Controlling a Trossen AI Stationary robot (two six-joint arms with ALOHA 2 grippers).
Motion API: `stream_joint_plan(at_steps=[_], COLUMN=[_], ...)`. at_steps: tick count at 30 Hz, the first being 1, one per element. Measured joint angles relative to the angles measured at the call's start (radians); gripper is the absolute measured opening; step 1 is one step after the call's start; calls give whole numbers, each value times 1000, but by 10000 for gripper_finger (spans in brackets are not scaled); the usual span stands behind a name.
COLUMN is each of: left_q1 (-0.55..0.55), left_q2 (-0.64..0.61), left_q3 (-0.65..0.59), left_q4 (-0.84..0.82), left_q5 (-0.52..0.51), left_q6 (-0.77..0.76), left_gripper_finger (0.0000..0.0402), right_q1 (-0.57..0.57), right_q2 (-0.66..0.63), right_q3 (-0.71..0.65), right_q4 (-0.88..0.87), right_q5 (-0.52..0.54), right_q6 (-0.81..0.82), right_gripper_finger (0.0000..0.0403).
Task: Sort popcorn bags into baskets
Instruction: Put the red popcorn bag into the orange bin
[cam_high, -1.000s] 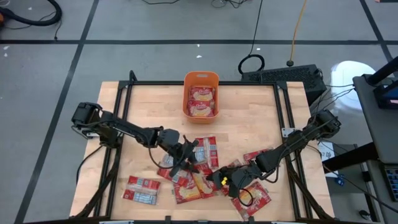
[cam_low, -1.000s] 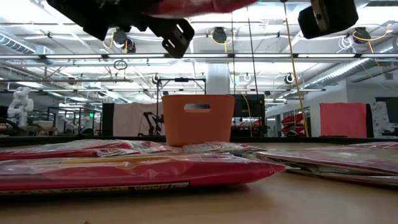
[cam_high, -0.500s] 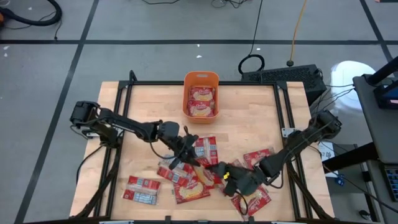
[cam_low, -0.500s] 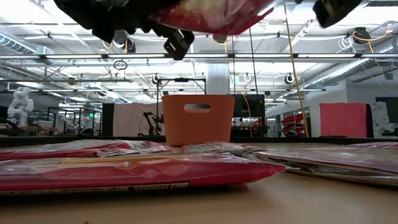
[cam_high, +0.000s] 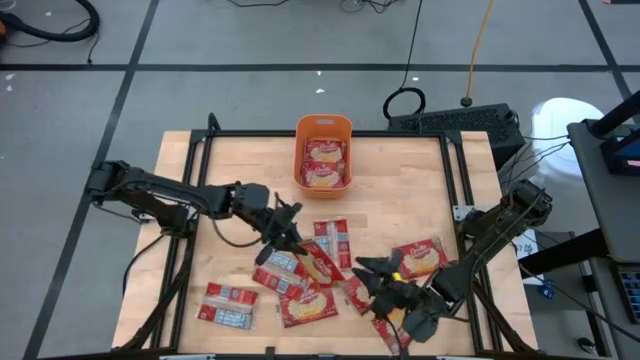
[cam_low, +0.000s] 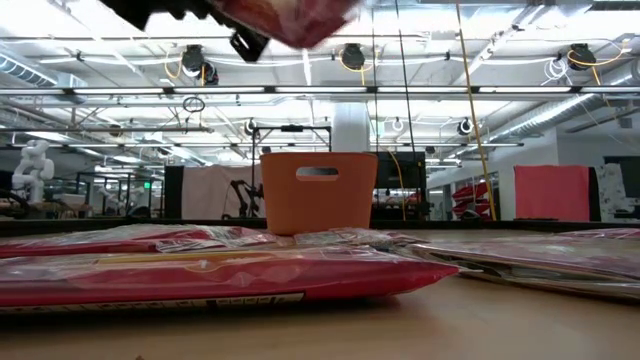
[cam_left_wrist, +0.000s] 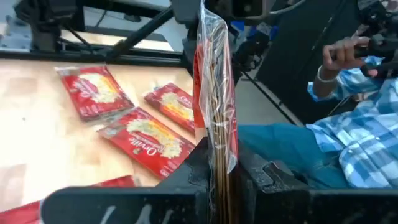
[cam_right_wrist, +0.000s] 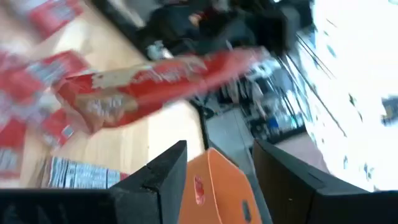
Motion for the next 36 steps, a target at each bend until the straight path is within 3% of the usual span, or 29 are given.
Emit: stream_joint_plan(at_steps=[4,7,13,16,22,29,36], left_q1=[-16,-35,-90,-121,-182,-200,-199], left_q2=[-98,-171,-268,-275,-220,-89,33], left_q3=[-1,0,0,0,0,0,0], left_q4=[-60,-70,-43,12,181,432,672], left_q5=[-98,-204,-374,-438,-565,-658,-677], left_q6=[19,40,95,142,232,281,308], left_gripper_finger=[24,24,30,28,29,31,32], right_q1=[21,20,-50,-105,-237,-385,-488], right_q2=[-1,-2,-1,-1,0,0,0], right_q3=[-6,-46,-197,-296,-480,-517,-514], right_q4=[3,11,133,376,979,1269,1522], right_q5=[122,135,-33,-148,-456,-580,-826], right_q6=[269,455,800,795,597,368,278], right_gripper_finger=[176,176,176,176,176,183,199])
